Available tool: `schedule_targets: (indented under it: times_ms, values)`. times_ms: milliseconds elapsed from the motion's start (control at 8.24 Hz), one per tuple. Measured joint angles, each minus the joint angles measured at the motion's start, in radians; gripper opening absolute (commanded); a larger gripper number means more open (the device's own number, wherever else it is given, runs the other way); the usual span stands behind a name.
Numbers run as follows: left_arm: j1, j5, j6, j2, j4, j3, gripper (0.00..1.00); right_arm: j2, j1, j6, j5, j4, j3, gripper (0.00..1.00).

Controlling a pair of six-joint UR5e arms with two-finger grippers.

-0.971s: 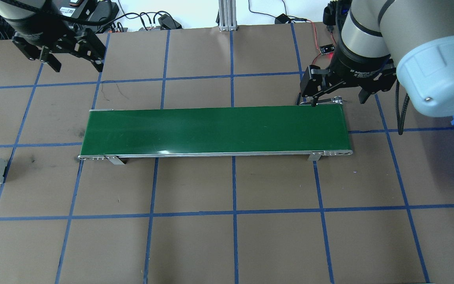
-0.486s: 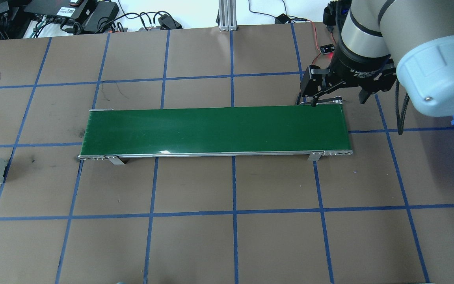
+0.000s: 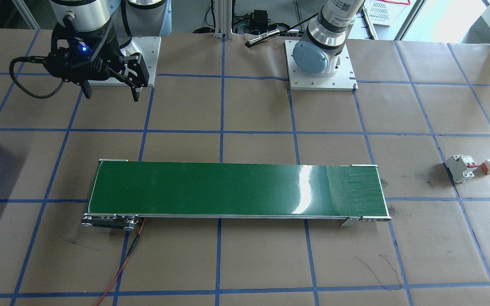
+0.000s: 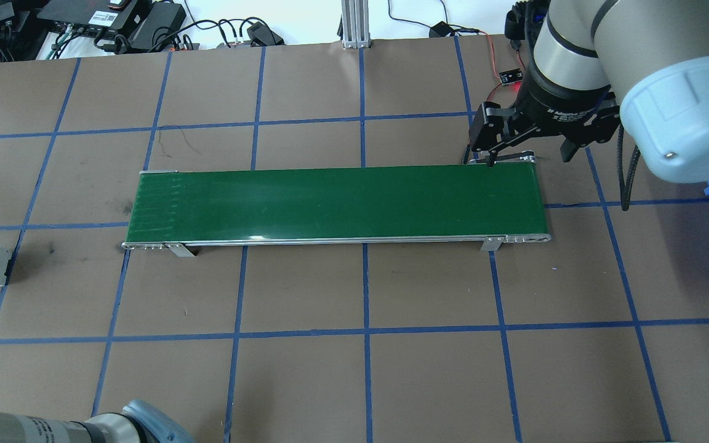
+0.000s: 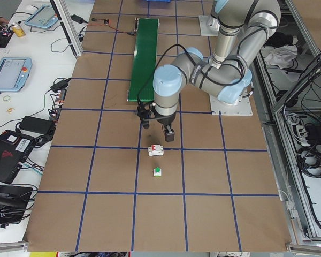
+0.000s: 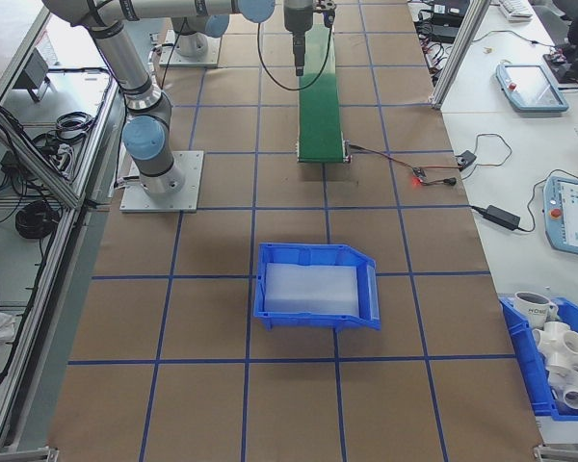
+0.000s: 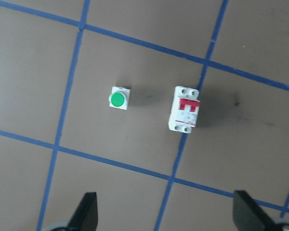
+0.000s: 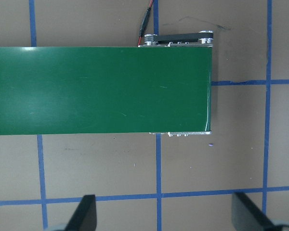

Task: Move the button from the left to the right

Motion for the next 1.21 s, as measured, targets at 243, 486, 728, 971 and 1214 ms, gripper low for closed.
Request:
schedule_targets:
  times_ms: [243,486,728,971,1214]
  values:
    - [0.073,0.002,0.136,-0.140,0.141,0.040,1.00,0.000,0.000,0.000,0.000,0.000,0.000,1.00]
    - [0.082,-0.022,0.171,-0.252,0.216,0.055,1.00,0.000,0.000,0.000,-0.001,0.004,0.000,1.00]
    - [0.056,-0.072,0.166,-0.289,0.229,0.053,1.00,0.000,0.000,0.000,-0.001,0.006,0.000,1.00]
    - [-0.003,-0.076,0.169,-0.297,0.236,0.050,1.00,0.000,0.000,0.000,-0.001,0.007,0.000,1.00]
    - [-0.023,-0.063,0.176,-0.313,0.289,0.049,1.00,0.000,0.000,0.000,-0.001,0.008,0.000,1.00]
